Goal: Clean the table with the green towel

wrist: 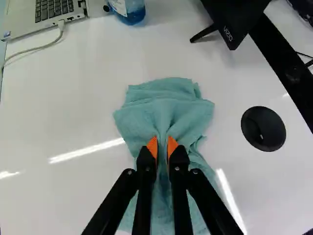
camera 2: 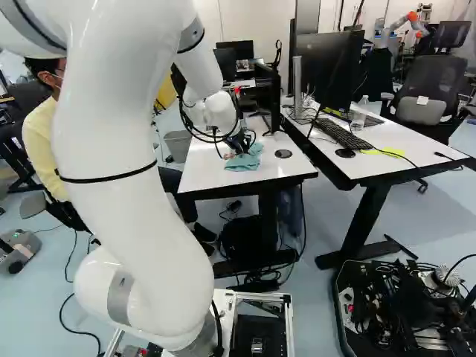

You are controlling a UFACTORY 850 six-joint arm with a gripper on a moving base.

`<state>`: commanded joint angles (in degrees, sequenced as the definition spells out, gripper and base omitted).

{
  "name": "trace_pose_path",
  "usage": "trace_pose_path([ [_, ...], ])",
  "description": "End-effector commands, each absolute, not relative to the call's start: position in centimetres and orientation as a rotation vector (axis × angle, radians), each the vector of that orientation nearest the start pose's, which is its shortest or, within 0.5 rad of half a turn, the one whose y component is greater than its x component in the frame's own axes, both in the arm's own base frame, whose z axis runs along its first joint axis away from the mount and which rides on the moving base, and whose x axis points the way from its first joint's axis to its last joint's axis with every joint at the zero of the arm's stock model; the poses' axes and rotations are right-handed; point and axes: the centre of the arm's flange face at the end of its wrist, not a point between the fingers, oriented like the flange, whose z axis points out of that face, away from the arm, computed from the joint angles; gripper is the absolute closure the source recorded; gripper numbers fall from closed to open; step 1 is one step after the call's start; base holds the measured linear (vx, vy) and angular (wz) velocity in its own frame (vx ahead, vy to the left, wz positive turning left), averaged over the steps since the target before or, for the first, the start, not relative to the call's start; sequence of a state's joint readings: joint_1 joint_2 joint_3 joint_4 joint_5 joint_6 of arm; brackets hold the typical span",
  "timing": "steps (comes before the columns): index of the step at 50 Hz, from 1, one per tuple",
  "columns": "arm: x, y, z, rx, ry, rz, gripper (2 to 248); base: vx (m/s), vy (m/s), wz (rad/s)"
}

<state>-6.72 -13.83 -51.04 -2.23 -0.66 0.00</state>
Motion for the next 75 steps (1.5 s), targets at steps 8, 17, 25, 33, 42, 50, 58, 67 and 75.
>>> trace_pose_path([
  [8, 51.0, -6.4, 42.2, -3.032, 0.131, -0.992, 206, 0.0, 0.0, 0.0],
  [17, 50.7, -6.5, 42.2, -3.033, 0.134, -0.991, 206, 0.0, 0.0, 0.0],
  [25, 50.7, -6.5, 42.2, -3.033, 0.134, -0.991, 206, 0.0, 0.0, 0.0],
  [33, 50.7, -6.5, 42.2, -3.033, 0.134, -0.991, 206, 0.0, 0.0, 0.0],
  [42, 50.7, -6.5, 42.2, -3.033, 0.134, -0.991, 206, 0.0, 0.0, 0.0],
  [50, 50.5, -6.5, 42.8, -3.028, 0.134, -1.007, 206, 0.0, 0.0, 0.0],
  [58, 50.2, -6.4, 43.7, -3.021, 0.133, -1.034, 206, 0.0, 0.0, 0.0],
  [67, 49.8, -6.4, 44.8, -3.012, 0.133, -1.066, 206, 0.0, 0.0, 0.0],
  [75, 48.9, -6.0, 45.7, -3.005, 0.132, -1.079, 206, 0.0, 0.0, 0.0],
])
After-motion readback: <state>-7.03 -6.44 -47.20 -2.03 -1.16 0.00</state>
